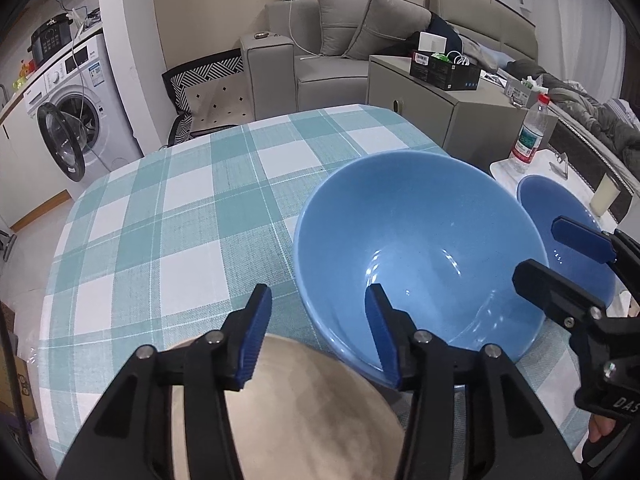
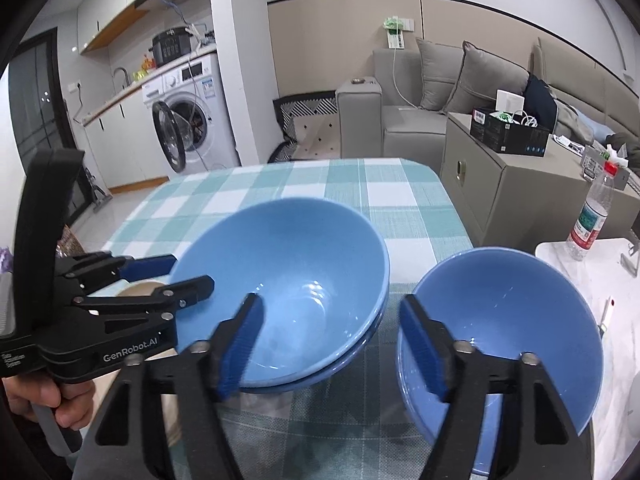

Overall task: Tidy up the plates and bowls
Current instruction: 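Open both grippers and pull them back from the nested bowls, then move both open grippers to the rim of the last blue bowl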

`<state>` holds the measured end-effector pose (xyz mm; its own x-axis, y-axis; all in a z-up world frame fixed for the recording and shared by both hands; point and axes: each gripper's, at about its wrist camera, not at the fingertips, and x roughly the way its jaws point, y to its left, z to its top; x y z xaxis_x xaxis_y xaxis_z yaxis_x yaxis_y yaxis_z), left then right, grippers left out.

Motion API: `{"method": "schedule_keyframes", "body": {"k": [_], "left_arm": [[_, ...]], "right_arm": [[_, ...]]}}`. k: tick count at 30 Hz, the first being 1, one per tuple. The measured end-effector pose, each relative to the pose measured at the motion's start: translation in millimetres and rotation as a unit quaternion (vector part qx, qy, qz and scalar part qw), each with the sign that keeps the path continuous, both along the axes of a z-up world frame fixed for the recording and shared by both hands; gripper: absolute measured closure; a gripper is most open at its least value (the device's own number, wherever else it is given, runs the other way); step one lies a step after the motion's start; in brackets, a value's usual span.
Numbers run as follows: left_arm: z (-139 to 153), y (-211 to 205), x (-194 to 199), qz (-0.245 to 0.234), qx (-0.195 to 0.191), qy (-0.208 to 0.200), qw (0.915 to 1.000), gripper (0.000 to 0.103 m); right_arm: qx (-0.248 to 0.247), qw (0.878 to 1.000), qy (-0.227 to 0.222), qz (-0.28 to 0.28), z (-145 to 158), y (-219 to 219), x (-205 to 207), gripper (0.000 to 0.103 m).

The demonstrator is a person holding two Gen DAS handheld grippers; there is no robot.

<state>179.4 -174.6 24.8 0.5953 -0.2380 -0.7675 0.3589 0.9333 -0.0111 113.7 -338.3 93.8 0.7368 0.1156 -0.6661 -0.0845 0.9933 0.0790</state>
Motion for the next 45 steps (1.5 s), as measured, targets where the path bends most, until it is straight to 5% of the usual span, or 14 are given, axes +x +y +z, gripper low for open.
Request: {"method": "schedule_keyframes", "body": {"k": [8, 11, 19, 22, 45], "left_arm": [[10, -2, -6, -0.001, -0.001, -0.006, 1.0, 0.038], [16, -4, -10, -0.003, -0.009, -0.014, 0.9999, 0.018], [25, -19, -16, -0.016, -0.014, -0.019, 0.9996, 0.017], [28, -22, -20, -0.019, -0.028, -0.019, 0.9992, 0.0], [41, -96, -54, -0.087, -0.027, -0.033, 0.9953, 0.0]], "right_arm": [[0.012, 1.0, -0.006, -0.016, 16, -21, -7, 0.007], [0.013, 1.0, -0.009, -0.021, 23, -30, -12, 0.001], [0.013, 0.999, -0.025, -0.035, 38, -55, -27, 0.001], [0.004, 0.999, -0.03, -0.035, 44, -61, -34, 0.001], [0.02, 0.993, -0.049, -0.105, 68, -136, -67, 0.001]]}}
